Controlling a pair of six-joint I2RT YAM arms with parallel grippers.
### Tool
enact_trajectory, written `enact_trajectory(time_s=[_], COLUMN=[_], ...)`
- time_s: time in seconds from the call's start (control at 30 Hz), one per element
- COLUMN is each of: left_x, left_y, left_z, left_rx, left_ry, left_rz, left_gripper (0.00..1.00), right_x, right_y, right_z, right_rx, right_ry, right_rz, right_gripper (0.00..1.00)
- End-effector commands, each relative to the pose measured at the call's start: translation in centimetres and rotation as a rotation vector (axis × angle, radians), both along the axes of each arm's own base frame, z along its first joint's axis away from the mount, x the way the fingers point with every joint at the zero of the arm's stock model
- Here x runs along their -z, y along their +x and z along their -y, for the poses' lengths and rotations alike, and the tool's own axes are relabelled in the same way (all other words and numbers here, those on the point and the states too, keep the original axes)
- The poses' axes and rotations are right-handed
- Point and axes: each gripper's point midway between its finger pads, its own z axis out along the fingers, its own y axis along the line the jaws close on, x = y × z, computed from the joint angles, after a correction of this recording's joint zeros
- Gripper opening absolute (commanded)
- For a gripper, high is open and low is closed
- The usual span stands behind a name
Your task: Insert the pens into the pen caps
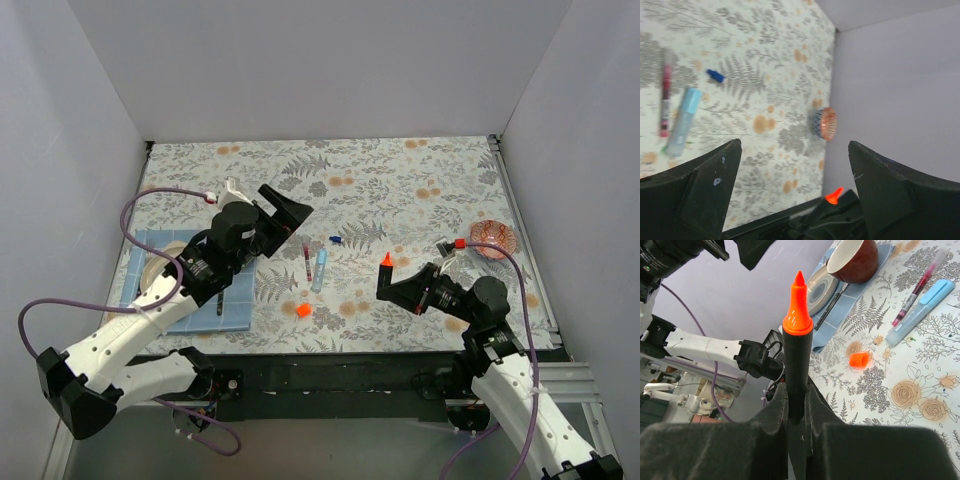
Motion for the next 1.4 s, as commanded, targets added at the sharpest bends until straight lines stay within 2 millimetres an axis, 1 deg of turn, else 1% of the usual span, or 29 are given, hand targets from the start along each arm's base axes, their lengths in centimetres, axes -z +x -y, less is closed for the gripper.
enact_trajectory(time_s=[0.0,0.07,0.1,0.13,0.2,0.27,0.3,0.33,0.37,0.4,0.43,0.47,0.5,0.53,0.57,0.6,0.67,0.7,0.77,0.83,0.97,1.0,1.03,1.1,1.13,1.27,1.37], left_x=[7.5,9.6,10.8,11.5,12.1,11.9,12.0,12.3,13.1,13.8,13.9,14.2,15.0,15.2,15.6,15.9,16.5,16.6,17.9,19.5,21.0,21.5,22.0,23.0,23.8,25.0,25.6], left_y=[-1.1,-1.4,-1.9,-2.2,-2.8,-3.3,-3.4,-3.5,-3.5,-3.6,-4.3,-5.0,-6.3,-6.8,-6.8,-6.7,-6.8,-6.8,-6.9,-6.7,-6.7,-6.8,-6.7,-7.1,-7.5,-8.7,-9.1], left_z=[-4.7,-5.1,-5.4,-5.4,-5.1,-4.5,-4.4,-4.2,-4.2,-4.1,-3.1,-2.4,-0.9,-0.2,0.2,1.3,2.1,2.8,3.2,3.1,2.7,2.3,1.9,1.3,0.8,0.2,0.0], left_rx=[-0.079,0.009,0.094,0.149,0.264,0.343,0.377,0.447,0.494,0.541,0.67,0.76,0.885,0.947,0.984,1.006,1.051,1.067,1.103,1.124,1.127,1.116,1.109,1.127,1.143,1.213,1.261], left_ry=[0.332,0.495,0.608,0.66,0.736,0.751,0.774,0.822,0.873,0.91,0.929,0.934,0.918,0.927,0.965,0.977,0.998,0.997,1.014,1.048,1.072,1.079,1.101,1.114,1.126,1.136,1.152], left_rz=[-0.131,-0.117,-0.093,-0.085,-0.046,-0.015,0.005,0.039,0.042,0.045,0.092,0.117,0.137,0.179,0.219,0.261,0.307,0.348,0.361,0.322,0.243,0.216,0.198,0.174,0.158,0.14,0.152], left_gripper=[0.85,0.85,0.84,0.84,0.83,0.83,0.81,0.77,0.71,0.63,0.62,0.62,0.64,0.64,0.65,0.65,0.65,0.65,0.65,0.64,0.61,0.61,0.61,0.61,0.61,0.59,0.54], right_x=[0.0,-0.3,-0.5,-0.6,-0.1,-0.9,-0.9,-0.9,-0.9,-0.8,-0.6,-0.5,-0.4,-0.4,-0.5,-0.7,-1.1,-1.2,-1.6,-2.0,-2.8,-2.4,-2.4,-2.6,-2.6,-3.1,-3.4], right_y=[0.3,0.2,0.3,0.3,0.5,0.7,0.8,0.8,0.7,0.7,0.6,0.5,0.6,0.5,0.5,0.4,0.3,0.3,0.3,0.3,0.2,0.1,0.1,0.0,0.0,-0.1,0.0], right_z=[0.4,0.3,0.2,0.2,0.4,0.6,0.7,0.7,0.7,0.6,0.6,0.6,0.6,0.6,0.6,0.6,0.6,0.7,0.8,1.0,1.2,1.2,1.2,1.2,1.2,1.2,1.3], right_rx=[0.041,0.023,0.019,0.015,0.021,0.041,0.043,0.044,0.043,0.04,0.036,0.033,0.034,0.034,0.033,0.03,0.031,0.033,0.045,0.054,0.066,0.062,0.064,0.066,0.064,0.063,0.072], right_ry=[-0.016,-0.01,-0.026,-0.051,-0.095,-0.112,-0.117,-0.122,-0.123,-0.123,-0.123,-0.125,-0.125,-0.125,-0.125,-0.123,-0.125,-0.127,-0.136,-0.144,-0.141,-0.152,-0.154,-0.152,-0.152,-0.151,-0.157], right_rz=[0.046,0.054,0.052,0.08,0.068,0.121,0.128,0.136,0.138,0.136,0.132,0.128,0.124,0.124,0.123,0.126,0.131,0.134,0.15,0.158,0.186,0.165,0.166,0.172,0.175,0.179,0.187], right_gripper=[0.01,0.01,0.01,0.01,0.01,0.01,0.01,0.01,0.01,0.01,0.01,0.01,0.01,0.01,0.01,0.01,0.01,0.01,0.01,0.01,0.01,0.01,0.01,0.01,0.01,0.01,0.01])
